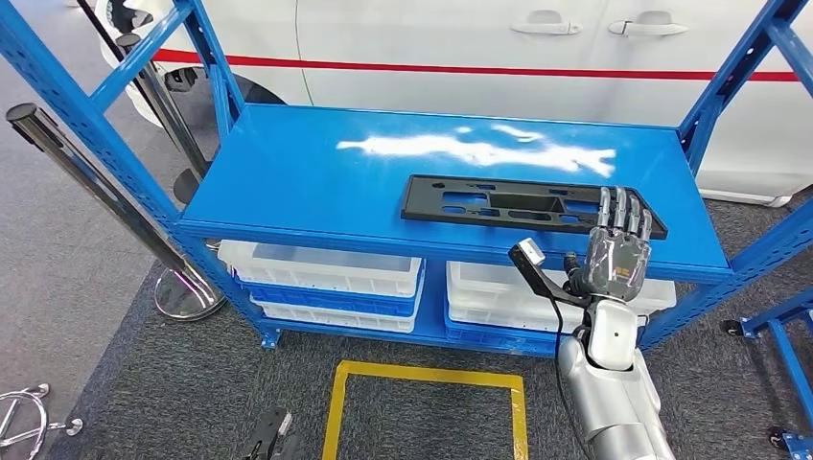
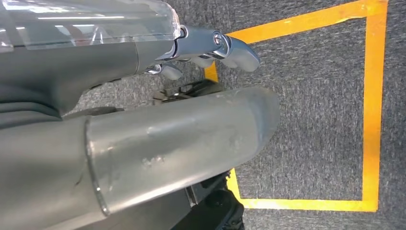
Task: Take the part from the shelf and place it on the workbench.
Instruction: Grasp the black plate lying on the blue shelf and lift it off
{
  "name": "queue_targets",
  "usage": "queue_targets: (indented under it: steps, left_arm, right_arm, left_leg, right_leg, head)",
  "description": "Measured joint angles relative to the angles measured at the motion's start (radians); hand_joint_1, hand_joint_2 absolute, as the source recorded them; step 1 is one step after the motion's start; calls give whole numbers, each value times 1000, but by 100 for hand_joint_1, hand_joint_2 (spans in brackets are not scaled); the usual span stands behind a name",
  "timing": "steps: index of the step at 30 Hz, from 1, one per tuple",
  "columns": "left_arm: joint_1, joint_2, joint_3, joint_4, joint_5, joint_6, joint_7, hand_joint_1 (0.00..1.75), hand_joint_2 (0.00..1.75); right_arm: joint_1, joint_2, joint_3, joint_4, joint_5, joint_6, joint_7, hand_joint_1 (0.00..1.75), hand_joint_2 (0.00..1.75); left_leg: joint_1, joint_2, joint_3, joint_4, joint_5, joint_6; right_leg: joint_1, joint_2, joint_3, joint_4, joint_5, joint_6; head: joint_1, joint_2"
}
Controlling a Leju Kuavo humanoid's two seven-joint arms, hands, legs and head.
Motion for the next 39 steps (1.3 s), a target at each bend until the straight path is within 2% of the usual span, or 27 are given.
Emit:
queue_targets:
  steps: [2,3,6,7,9,11,12,13,14,15,16,17,18,21,23,24,26,27,29,35,37,38,39]
  left_arm:
    - [-4,0,0,0,0,0,-1,0,0]
    - [-5,0,0,0,0,-1,-2,0,0]
    - [-6,0,0,0,0,-6,-8,0,0]
    - [-7,-1,-1,0,-1,-8,-10,0,0]
    - [-9,-2,-1,0,-2,-12,-16,0,0]
    - [-9,-3,-1,0,-3,-15,-19,0,0]
    - [-8,-3,-1,0,-3,-15,-19,0,0]
    - [-6,-4,-1,0,-4,-15,-19,0,0]
    - [-6,-4,-2,0,-4,-15,-19,0,0]
    - [-5,-5,-2,0,-5,-15,-20,0,0]
    - [-6,-6,-3,0,-7,-15,-21,0,0]
    - [-6,-7,-3,0,-9,-15,-21,0,0]
    - [-6,-7,-4,0,-11,-15,-22,0,0]
    - [-5,-7,-7,0,-13,-15,-25,0,0]
    - [-5,-7,-8,0,-13,-15,-27,0,0]
    - [-5,-7,-8,0,-13,-15,-29,0,0]
    - [-4,-7,-8,0,-13,-15,-32,0,0]
    - [-3,-7,-8,0,-13,-15,-33,0,0]
    - [-2,-7,-8,1,-13,-15,-34,0,0]
    - [-1,-7,-8,1,-13,-15,-34,0,0]
    - [-2,-7,-8,1,-12,-15,-35,0,0]
    - [-3,-7,-8,0,-12,-15,-35,0,0]
    - [-3,-6,-9,0,-10,-14,-36,0,0]
  right_arm:
    - [-5,-5,1,14,0,0,6,0,175]
    - [-6,-8,1,21,1,0,9,0,175]
    - [-10,-17,5,37,0,0,12,0,175]
    - [-11,-20,7,39,0,0,12,0,175]
    - [-14,-25,9,43,-1,0,10,0,175]
    - [-13,-28,10,48,-2,0,7,0,175]
    - [-11,-30,11,50,-2,0,6,0,175]
    - [-10,-31,11,51,-2,0,5,0,175]
    - [-10,-32,12,52,-2,0,5,0,175]
    - [-11,-32,12,52,-2,0,4,0,175]
    - [-12,-32,13,52,-2,0,3,0,175]
    - [-12,-32,13,51,-2,0,2,0,175]
    - [-11,-32,14,51,-2,-1,0,0,175]
    - [-10,-31,16,49,-3,-1,-12,0,175]
    - [-11,-31,19,47,-5,-1,-33,0,175]
    - [-11,-30,22,45,-5,-1,-43,0,175]
    - [-10,-24,28,45,-6,-1,-60,0,175]
    - [-9,-20,32,45,-7,-1,-67,0,175]
    - [-7,-14,38,45,-9,-1,-77,0,175]
    - [-7,-12,40,45,-9,-1,-80,0,175]
    - [-7,-8,43,45,-9,-1,-83,0,175]
    - [-8,-5,45,45,-9,-1,-84,0,175]
    - [-7,2,53,44,-12,-1,-92,0,175]
  left_leg:
    - [-6,0,60,-124,44,13]
    - [-9,0,72,-151,48,16]
    - [-9,-1,79,-170,51,22]
    - [-6,-1,82,-177,55,27]
    - [-2,1,87,-187,62,35]
    - [-2,1,86,-187,62,39]
    - [-2,1,85,-186,62,39]
    - [-2,1,85,-184,60,38]
    - [-2,0,85,-181,58,36]
    - [-1,0,86,-177,55,33]
    - [-3,-1,85,-172,52,29]
    - [-4,-2,83,-166,48,24]
    - [-6,-2,82,-162,45,20]
    - [-7,-2,80,-161,42,6]
    - [-4,-1,69,-130,17,-5]
    - [-2,-1,50,-86,-10,-10]
    - [-1,0,-9,47,-74,-17]
    - [0,0,-36,102,-91,-18]
    - [0,0,-58,146,-93,-17]
    - [0,0,-54,134,-79,-16]
    - [-1,0,-9,40,-27,-8]
    - [-3,0,23,-31,3,-1]
    - [-7,0,56,-104,32,8]
  right_leg:
    - [3,1,2,0,-2,5]
    - [3,1,1,-1,-2,9]
    - [2,0,3,-3,-2,27]
    - [2,-1,-2,9,-12,32]
    - [1,-1,-38,89,-62,37]
    - [1,-1,-99,214,-118,42]
    - [0,-1,-119,253,-126,44]
    - [-1,-1,-123,256,-114,46]
    - [-3,-2,-106,220,-85,46]
    - [-5,-2,-74,155,-48,46]
    - [-5,-2,-42,90,-22,45]
    - [-4,-2,-17,40,-6,42]
    - [-3,-1,-4,12,-1,38]
    - [0,0,-2,3,-1,21]
    - [-3,-1,1,-1,1,9]
    - [-5,-2,2,-3,2,4]
    - [-4,-3,2,-3,1,0]
    - [-3,-3,2,-3,1,0]
    - [-2,-2,2,-2,0,-1]
    - [-2,-2,3,-2,0,-1]
    - [0,-2,5,-2,-1,-1]
    - [0,-2,6,-2,-1,0]
    - [1,-2,6,-4,0,7]
  head:
    - [0,0]
    - [0,0]
    - [0,0]
    - [1,0]
    - [1,0]
    - [1,0]
    - [1,0]
    - [1,0]
    - [1,0]
    - [1,0]
    - [1,0]
    - [1,0]
    - [1,0]
    - [1,0]
    - [0,0]
    - [0,0]
    - [0,0]
    - [0,0]
    - [0,0]
    - [0,0]
    - [0,0]
    - [0,0]
    - [0,0]
